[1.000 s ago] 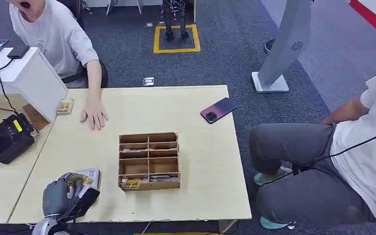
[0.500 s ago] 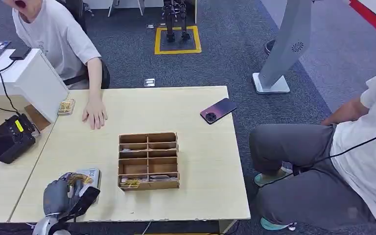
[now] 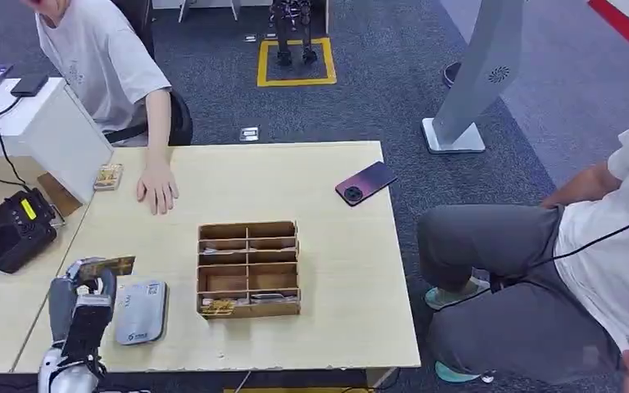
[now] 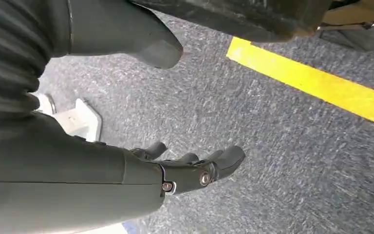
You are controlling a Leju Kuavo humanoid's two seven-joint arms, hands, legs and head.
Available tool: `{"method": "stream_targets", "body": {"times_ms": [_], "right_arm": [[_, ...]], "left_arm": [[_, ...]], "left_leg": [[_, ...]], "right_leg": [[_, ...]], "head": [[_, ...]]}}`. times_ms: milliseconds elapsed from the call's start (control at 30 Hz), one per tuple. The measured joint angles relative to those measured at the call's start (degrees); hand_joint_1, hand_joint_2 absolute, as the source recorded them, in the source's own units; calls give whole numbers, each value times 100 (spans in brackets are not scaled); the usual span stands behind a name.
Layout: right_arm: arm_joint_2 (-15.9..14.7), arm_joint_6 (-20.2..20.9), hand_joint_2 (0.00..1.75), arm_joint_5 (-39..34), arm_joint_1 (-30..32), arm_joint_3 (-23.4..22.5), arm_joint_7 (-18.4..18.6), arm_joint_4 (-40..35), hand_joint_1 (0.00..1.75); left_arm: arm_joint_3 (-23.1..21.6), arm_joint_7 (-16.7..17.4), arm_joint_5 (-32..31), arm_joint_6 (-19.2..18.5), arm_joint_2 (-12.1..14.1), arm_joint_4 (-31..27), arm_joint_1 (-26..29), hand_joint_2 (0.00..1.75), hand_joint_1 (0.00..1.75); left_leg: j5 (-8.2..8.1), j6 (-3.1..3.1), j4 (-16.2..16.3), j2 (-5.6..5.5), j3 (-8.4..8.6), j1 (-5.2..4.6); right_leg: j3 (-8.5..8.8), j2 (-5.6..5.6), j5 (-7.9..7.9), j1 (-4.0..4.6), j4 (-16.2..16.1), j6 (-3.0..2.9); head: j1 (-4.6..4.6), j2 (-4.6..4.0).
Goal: Pass the card to the sensor for recognition and then transmit it.
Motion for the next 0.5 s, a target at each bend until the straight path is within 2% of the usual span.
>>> {"method": "stream_targets", "body": {"times_ms": [100, 200, 367, 433, 500], "right_arm": [[0, 74, 175, 13, -16, 79, -64, -2, 0], [-15, 162, 175, 13, -35, 118, -114, -7, 0], [-24, 216, 175, 24, -49, 221, -35, -7, 0], [-24, 234, 175, 26, -57, 265, -15, -4, 0], [-24, 254, 175, 28, -60, 330, -24, -7, 0]], "left_arm": [[0, -17, -357, 329, 167, -312, -401, 175, 175], [-2, 118, -591, 619, 308, -454, -811, 175, 175], [-98, 409, -904, 803, 527, -429, -1391, 175, 175], [-149, 531, -1204, 974, 599, -346, -1623, 175, 175], [-280, 744, -2044, 1400, 746, -88, -1952, 175, 175]], "left_leg": [[3, -3, 0, 3, 0, 1], [3, -4, 1, 4, -1, 3], [3, -4, 1, 8, -10, 5], [4, -5, 1, 11, -14, 5], [4, -6, 1, 11, -15, 6]], "right_leg": [[-4, 6, 1, 1, 0, -2], [-8, 7, 2, 3, 0, -2], [-18, 12, 2, 5, 0, -3], [-22, 13, 2, 5, 0, -3], [-23, 13, 3, 6, 0, -3]], "head": [[-2, 0], [0, 0], [-2, 0], [0, 0], [0, 0]]}}
